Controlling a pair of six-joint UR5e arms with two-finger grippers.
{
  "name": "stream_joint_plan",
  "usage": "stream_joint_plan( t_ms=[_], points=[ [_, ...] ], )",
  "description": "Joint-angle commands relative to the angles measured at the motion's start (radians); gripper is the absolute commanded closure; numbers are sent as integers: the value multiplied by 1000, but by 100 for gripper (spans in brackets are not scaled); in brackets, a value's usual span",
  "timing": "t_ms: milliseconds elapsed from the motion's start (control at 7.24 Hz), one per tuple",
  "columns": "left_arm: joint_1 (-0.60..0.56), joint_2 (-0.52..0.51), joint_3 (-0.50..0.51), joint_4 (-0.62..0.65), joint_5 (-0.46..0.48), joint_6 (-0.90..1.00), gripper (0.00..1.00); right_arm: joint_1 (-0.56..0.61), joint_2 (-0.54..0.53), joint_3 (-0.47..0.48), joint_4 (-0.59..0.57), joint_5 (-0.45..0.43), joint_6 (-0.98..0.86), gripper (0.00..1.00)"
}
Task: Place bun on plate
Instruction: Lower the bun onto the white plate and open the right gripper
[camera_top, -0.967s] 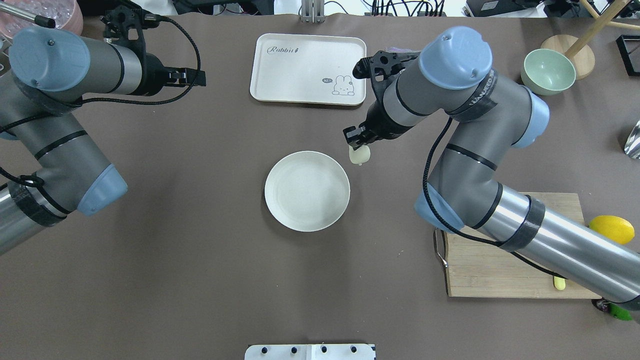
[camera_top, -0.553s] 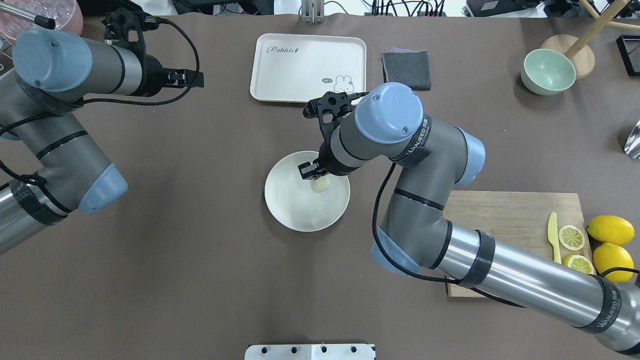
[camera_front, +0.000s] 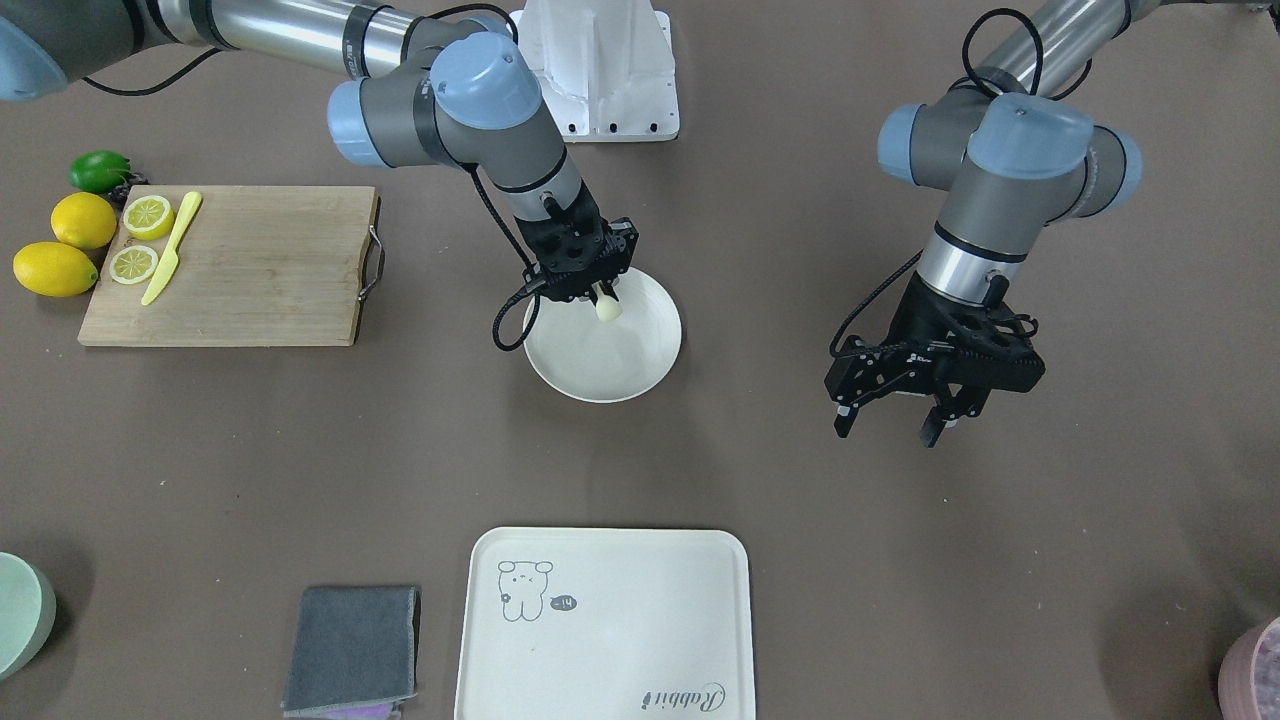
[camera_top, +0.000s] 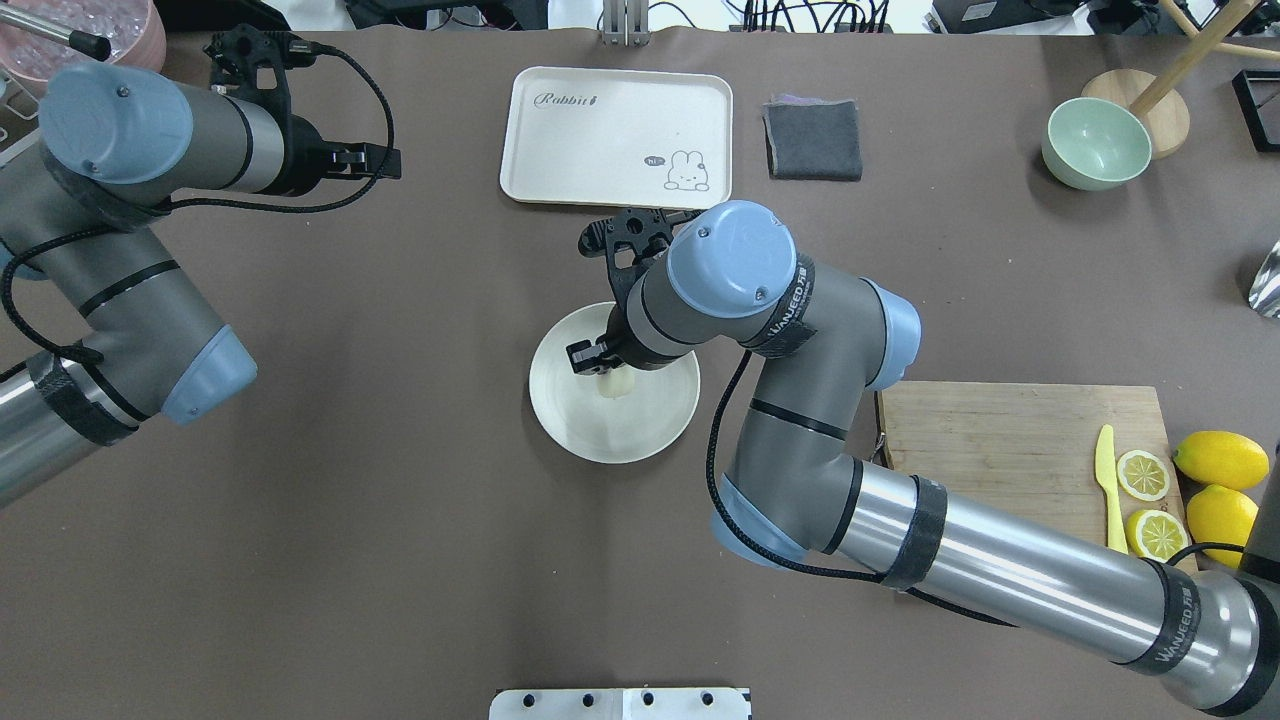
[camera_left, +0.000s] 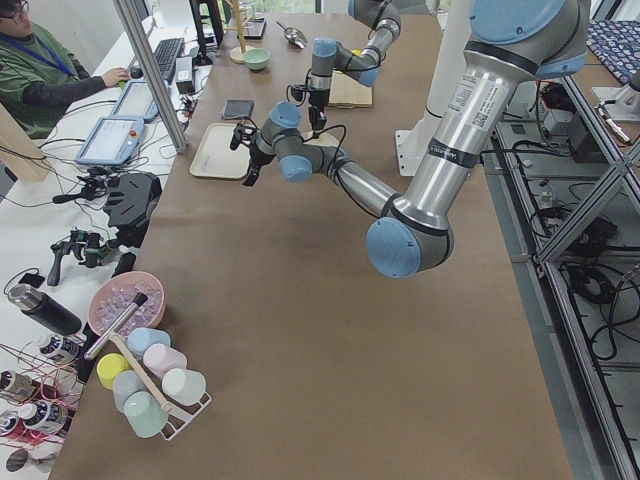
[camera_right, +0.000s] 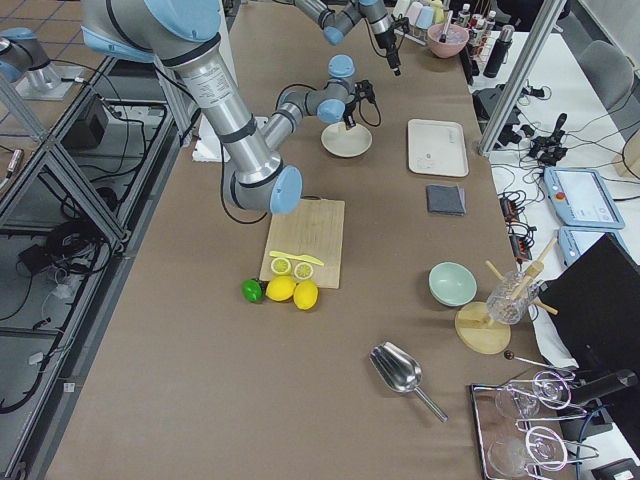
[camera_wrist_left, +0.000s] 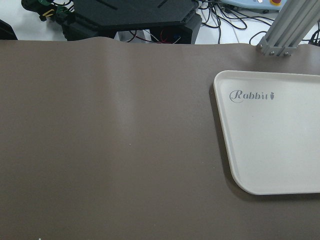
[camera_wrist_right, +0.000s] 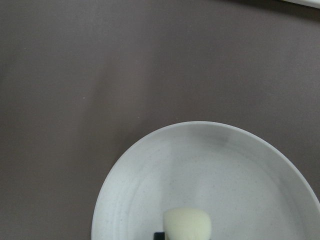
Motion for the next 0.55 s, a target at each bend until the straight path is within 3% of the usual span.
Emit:
stream_joint_plan(
  t_ms=[0,414],
  points=[
    [0,-1,14,-28,1,-4,3,3,-3,-48,73,-10,9,0],
    [-3,-4,36,-28,1,4,3,10,9,-36,74,-10,53,0]
  ],
)
